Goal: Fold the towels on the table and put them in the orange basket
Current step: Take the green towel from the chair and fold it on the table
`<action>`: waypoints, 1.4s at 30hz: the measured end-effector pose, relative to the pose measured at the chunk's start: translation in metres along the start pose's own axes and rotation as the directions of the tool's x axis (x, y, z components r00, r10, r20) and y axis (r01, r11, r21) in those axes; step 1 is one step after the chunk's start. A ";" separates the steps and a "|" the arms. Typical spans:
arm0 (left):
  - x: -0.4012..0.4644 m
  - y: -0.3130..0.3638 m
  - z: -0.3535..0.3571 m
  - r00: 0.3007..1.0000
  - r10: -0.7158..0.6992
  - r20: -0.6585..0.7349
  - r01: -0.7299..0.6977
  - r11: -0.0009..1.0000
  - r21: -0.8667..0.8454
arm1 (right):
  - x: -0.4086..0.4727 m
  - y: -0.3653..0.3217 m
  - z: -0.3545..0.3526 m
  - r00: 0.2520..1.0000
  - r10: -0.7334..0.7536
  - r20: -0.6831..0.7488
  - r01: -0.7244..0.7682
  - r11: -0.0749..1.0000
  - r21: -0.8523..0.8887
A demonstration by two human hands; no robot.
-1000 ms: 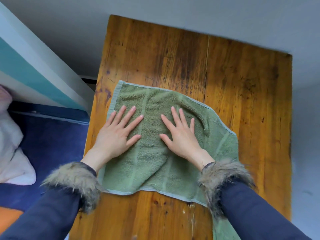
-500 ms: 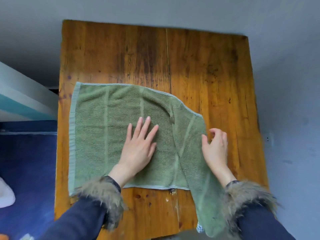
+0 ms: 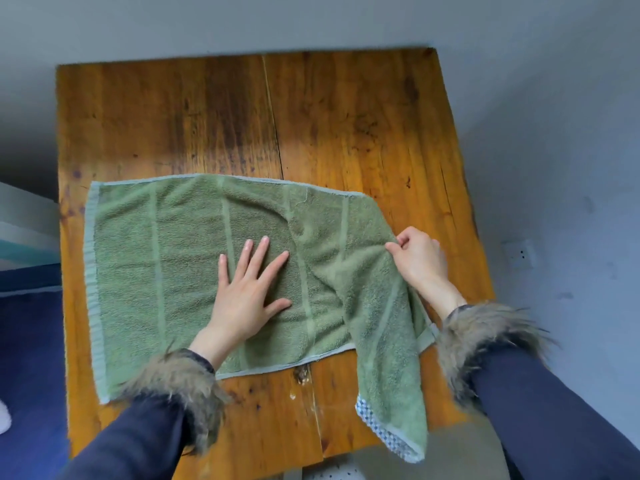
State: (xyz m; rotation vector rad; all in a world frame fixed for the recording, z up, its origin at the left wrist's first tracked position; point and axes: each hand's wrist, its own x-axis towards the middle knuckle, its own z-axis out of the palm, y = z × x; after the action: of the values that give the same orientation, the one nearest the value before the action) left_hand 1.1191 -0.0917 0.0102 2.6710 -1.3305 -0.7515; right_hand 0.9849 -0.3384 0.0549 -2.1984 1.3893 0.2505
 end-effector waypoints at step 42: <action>-0.003 0.042 -0.014 0.962 -0.224 0.153 0.234 0.971 -0.051 | 0.065 0.021 -0.022 0.936 -0.308 -0.172 0.322 0.945 0.063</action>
State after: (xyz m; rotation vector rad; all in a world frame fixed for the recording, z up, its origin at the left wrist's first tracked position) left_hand 1.0933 -0.1180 0.0348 2.7925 -1.0080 -1.0161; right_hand 0.9936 -0.4086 0.0396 -2.3645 1.0777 -0.1055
